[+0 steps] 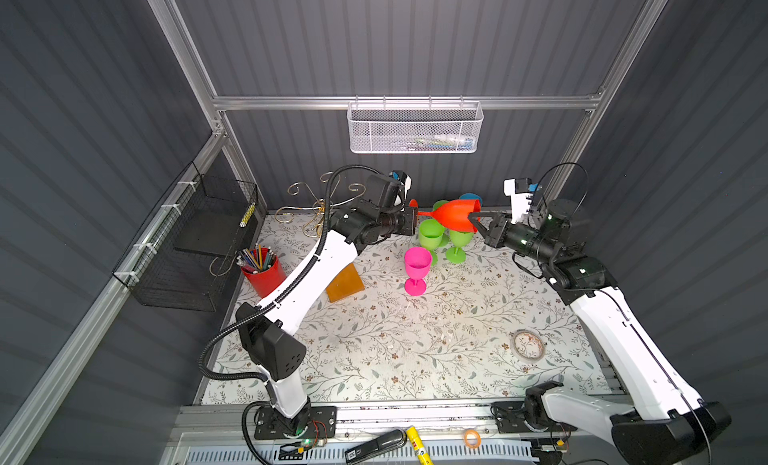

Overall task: Take the wine glass off the wine glass rack
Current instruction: 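Grasp the red glass bowl rim with the right gripper from the left gripper, then open the left gripper and lower the red glass with the right gripper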

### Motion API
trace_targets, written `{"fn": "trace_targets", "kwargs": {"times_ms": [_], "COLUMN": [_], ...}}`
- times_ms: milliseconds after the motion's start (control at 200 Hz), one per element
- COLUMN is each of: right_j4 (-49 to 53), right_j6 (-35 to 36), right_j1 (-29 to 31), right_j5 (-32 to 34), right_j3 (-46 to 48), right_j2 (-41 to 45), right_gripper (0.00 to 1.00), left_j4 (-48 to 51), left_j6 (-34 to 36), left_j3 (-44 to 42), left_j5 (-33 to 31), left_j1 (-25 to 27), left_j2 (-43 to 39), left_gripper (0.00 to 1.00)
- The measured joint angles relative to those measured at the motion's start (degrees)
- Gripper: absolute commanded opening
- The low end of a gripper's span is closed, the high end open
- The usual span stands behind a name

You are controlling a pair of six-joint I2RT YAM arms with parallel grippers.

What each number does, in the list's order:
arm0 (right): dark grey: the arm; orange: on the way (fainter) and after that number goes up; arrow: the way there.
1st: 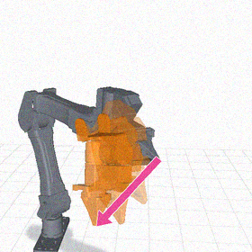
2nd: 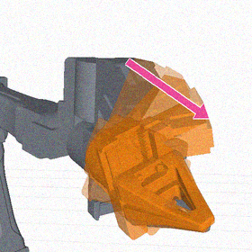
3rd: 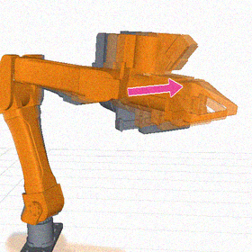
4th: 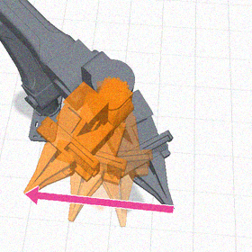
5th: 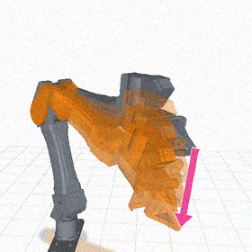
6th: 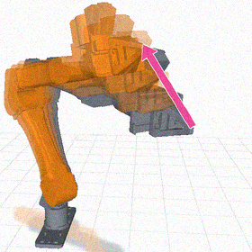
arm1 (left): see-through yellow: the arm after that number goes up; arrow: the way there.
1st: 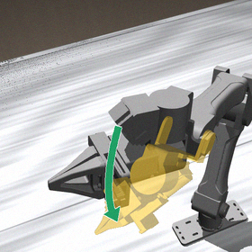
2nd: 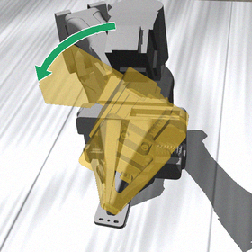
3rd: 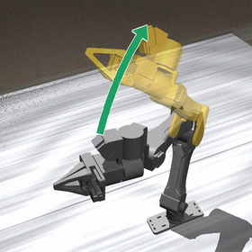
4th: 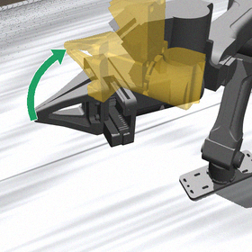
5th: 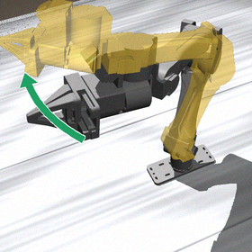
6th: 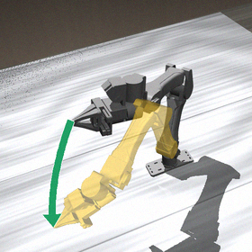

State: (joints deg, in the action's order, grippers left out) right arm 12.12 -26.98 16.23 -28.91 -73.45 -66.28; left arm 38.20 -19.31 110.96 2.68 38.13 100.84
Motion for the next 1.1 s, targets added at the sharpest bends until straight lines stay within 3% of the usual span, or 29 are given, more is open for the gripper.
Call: {"fn": "trace_targets", "kwargs": {"times_ms": [60, 140, 225, 440, 735, 1025, 1101], "right_j4": [0.1, 0.5, 1.5, 7.8, 18.3, 30.9, 32.7], "right_j6": [0.0, 0.1, 0.3, 3.1, 8.3, 13.9, 14.6], "right_j1": [0.0, 0.6, 1.0, 1.1, 1.9, 8.7, 9.9], "right_j5": [-0.1, -0.3, -0.2, 2.5, 11.0, 23.5, 25.9], "right_j3": [-0.5, -1.2, -1.7, -5.8, -9.2, -12.6, -12.9], "right_j2": [-0.2, -0.3, -0.5, -0.5, 1.7, 1.3, 1.1], "right_gripper": [0.0, 0.0, 0.0, 0.0, 0.0, 0.0, 0.0], "left_j4": [0.0, -0.3, -0.5, -0.4, -0.4, 1.0, 1.6], "left_j6": [0.1, -0.5, 0.1, 0.3, 1.3, 4.1, 5.0], "left_j3": [0.0, 0.0, 0.0, 0.0, -0.7, -0.7, -0.7], "left_j5": [-0.4, -0.1, -0.1, -0.7, -3.0, -6.2, -7.2], "left_j1": [0.0, 0.2, 0.5, 0.6, 0.5, 0.5, 0.5], "left_j2": [0.0, 0.0, -0.1, -1.0, -4.6, -4.7, -4.7], "left_gripper": [0.26, 0.34, 0.52, 0.73, 0.84, 0.92, 1.0]}}
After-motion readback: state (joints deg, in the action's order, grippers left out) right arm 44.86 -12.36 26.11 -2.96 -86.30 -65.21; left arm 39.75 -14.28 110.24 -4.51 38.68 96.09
